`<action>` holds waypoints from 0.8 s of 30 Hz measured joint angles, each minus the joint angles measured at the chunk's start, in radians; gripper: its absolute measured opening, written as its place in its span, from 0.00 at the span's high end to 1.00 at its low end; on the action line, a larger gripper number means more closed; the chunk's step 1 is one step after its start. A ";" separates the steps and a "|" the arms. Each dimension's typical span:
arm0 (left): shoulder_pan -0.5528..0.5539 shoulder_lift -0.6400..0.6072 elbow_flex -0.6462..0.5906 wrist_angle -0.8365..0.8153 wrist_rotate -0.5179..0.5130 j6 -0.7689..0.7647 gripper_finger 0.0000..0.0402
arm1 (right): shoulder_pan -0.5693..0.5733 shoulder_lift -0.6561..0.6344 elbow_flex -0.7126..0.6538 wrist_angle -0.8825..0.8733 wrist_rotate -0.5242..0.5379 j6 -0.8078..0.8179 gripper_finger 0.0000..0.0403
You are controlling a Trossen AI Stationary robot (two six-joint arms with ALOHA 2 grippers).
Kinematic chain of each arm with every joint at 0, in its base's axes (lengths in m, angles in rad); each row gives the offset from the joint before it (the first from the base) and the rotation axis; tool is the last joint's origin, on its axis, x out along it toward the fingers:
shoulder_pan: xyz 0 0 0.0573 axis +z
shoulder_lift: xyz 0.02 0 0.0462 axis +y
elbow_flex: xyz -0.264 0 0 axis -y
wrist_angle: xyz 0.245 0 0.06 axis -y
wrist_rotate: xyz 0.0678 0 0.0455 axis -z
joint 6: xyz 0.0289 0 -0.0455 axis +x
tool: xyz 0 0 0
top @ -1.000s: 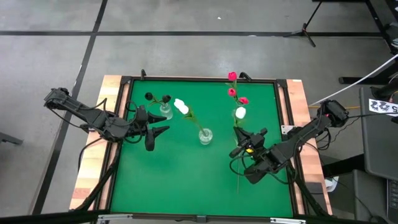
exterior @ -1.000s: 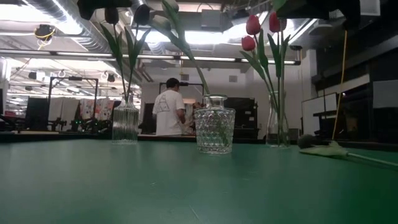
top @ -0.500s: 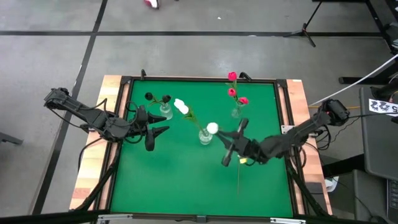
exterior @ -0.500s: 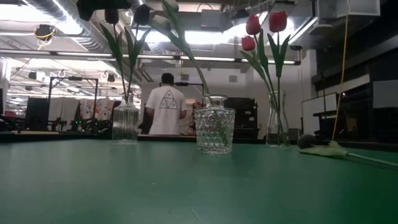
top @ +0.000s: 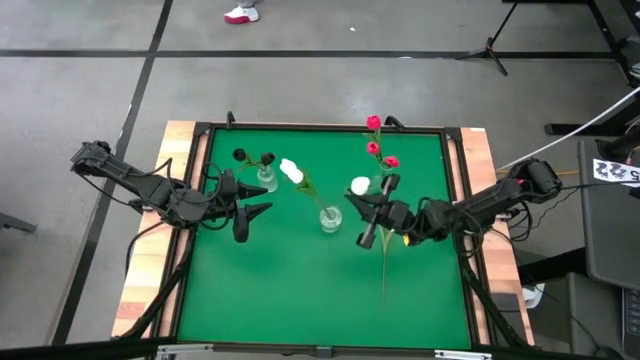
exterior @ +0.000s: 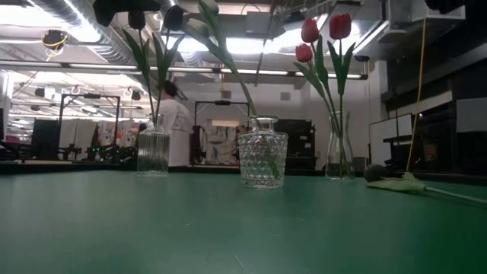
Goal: Sort flowers into vase by color
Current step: Put the white tulip into the middle transparent vase
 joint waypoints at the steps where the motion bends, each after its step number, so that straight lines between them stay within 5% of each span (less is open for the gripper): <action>1: 0.000 0.000 0.000 0.000 0.000 0.000 0.50 | 0.007 0.000 -0.017 0.025 -0.001 0.008 1.00; 24: 0.001 0.000 0.000 -0.002 0.000 0.000 0.50 | -0.016 0.037 -0.165 0.072 0.016 0.176 1.00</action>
